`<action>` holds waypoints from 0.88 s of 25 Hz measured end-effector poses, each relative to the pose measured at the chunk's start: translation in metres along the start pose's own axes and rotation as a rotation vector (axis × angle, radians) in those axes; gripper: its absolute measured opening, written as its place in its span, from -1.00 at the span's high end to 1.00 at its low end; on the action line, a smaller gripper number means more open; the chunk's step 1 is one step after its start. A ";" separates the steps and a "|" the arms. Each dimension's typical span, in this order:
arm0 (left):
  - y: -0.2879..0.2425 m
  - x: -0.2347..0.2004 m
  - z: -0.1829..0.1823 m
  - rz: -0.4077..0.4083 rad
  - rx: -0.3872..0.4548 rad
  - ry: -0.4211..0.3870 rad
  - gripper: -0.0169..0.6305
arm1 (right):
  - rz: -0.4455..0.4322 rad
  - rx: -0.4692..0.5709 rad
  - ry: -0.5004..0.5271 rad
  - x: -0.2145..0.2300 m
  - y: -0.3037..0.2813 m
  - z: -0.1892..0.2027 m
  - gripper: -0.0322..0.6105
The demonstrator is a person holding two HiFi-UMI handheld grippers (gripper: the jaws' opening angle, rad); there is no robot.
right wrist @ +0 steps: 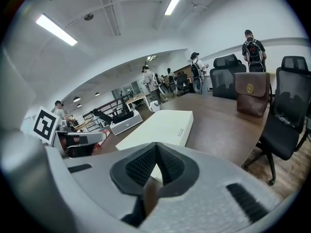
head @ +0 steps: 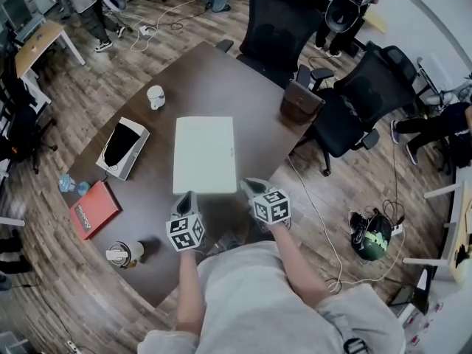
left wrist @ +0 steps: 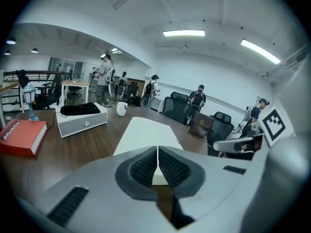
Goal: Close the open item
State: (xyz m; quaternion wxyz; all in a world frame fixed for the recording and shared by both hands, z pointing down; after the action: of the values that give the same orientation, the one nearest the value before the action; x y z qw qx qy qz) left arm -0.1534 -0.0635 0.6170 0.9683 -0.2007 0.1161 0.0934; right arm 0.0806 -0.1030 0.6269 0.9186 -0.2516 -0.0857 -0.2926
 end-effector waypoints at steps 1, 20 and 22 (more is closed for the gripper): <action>-0.001 0.001 -0.001 0.000 0.004 -0.008 0.92 | 0.001 0.002 0.001 0.001 0.000 -0.001 0.88; 0.002 -0.007 -0.002 -0.038 0.005 -0.003 0.92 | -0.043 -0.001 0.024 -0.003 -0.016 -0.005 0.88; 0.002 -0.006 -0.001 -0.034 0.002 -0.006 0.92 | -0.045 -0.004 0.026 -0.002 -0.016 -0.004 0.88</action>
State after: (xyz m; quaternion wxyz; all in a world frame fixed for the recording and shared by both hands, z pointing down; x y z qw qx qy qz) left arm -0.1594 -0.0633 0.6172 0.9703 -0.2012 0.1098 0.0774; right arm 0.0695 -0.1156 0.6292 0.9122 -0.2477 -0.0787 -0.3168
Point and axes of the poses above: the fingertips, and each gripper's own axes: y backward along the fingers, x to its right, z out of its underside, the point moved 7 cm from there along y, backward along the fingers, and after that the axes turned 8 degrees about x, right-handed, at the moved point
